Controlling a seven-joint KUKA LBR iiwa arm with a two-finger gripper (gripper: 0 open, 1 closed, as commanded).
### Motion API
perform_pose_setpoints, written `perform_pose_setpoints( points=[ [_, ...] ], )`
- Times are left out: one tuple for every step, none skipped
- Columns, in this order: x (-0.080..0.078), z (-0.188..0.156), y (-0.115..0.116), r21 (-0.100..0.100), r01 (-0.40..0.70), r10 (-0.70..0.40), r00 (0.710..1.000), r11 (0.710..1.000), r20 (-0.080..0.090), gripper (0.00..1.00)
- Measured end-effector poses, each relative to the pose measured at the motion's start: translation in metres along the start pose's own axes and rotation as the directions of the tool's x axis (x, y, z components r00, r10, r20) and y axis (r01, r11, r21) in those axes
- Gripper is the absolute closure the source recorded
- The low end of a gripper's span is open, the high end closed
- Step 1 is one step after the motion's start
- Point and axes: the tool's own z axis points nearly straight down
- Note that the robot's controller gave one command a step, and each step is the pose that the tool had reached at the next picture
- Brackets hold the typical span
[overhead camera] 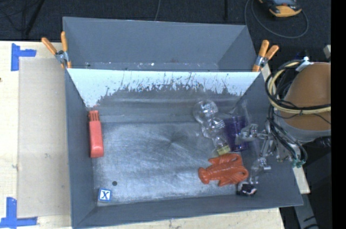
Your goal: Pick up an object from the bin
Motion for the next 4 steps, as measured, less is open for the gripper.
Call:
perform_pose_setpoints(
  points=[
    [0.000,0.000,0.000,0.000,0.000,0.000,1.000,1.000,0.000,0.00],
    [-0.002,0.014,-0.002,0.002,0.058,-0.058,0.998,0.998,0.006,0.00],
    [0.001,0.071,-0.008,0.000,0.258,-0.258,0.966,0.966,0.002,0.00],
    [-0.007,0.086,-0.004,0.011,0.643,-0.643,0.766,0.766,0.009,1.00]
  ],
)
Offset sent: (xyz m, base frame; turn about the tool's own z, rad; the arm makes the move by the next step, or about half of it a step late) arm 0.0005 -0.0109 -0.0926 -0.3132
